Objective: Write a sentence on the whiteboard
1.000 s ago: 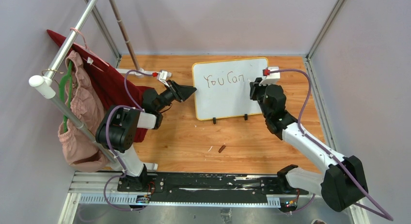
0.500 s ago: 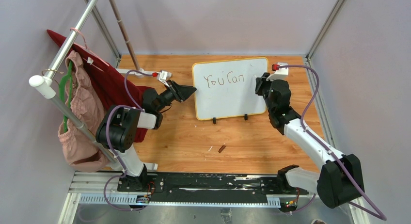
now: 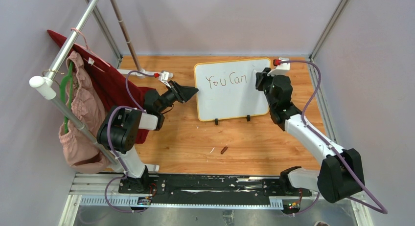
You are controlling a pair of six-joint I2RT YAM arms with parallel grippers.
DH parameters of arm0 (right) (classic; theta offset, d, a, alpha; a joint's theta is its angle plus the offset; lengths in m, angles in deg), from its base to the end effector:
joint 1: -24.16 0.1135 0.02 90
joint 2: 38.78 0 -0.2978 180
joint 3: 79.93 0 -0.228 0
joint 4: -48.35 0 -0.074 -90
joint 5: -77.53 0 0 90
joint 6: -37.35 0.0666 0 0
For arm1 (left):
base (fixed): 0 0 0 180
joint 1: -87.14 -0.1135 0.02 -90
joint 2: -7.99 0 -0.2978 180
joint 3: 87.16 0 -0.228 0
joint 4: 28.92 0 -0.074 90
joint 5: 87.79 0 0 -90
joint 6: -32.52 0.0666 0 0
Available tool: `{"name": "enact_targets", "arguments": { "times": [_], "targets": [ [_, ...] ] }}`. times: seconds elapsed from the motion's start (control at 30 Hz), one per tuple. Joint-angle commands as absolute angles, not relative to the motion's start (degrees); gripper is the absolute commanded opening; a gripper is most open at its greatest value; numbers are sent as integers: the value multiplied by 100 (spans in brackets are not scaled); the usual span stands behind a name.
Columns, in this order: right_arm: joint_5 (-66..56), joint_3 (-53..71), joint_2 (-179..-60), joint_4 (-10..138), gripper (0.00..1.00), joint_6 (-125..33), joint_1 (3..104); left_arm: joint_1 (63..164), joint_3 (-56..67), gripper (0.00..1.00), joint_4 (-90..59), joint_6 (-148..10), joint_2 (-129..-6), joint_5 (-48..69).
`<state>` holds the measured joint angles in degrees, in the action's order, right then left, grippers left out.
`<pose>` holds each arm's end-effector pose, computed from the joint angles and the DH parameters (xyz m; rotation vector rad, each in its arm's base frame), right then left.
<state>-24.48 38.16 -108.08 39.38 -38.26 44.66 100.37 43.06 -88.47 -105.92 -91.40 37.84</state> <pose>0.2671 0.0851 0.3666 0.0844 1.5503 0.3208 0.3246 -0.1162 0.2558 0.0911 1.5658 -1.2981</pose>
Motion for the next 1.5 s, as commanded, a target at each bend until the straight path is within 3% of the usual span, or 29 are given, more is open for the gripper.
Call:
{"name": "enact_targets", "arguments": {
  "times": [0.0, 0.47, 1.1, 1.47],
  "targets": [
    [-2560, 3440, -10976, 3737, 0, -3798, 4389, 10023, 4378, 40, -8925, -10740, -9292, 3921],
    [-2592, 3444, -11196, 3877, 0, -3774, 4333, 10023, 4370, 40, -8908, -10730, -9303, 3929],
    [-2457, 4412, -10727, 3951, 0, -3524, 4332, 10023, 4372, 40, -8921, -10757, -9302, 3937],
    [-2389, 4152, -10829, 3972, 0, -3559, 4332, 10023, 4372, 40, -8934, -10766, -9285, 3938]
  ]
}}
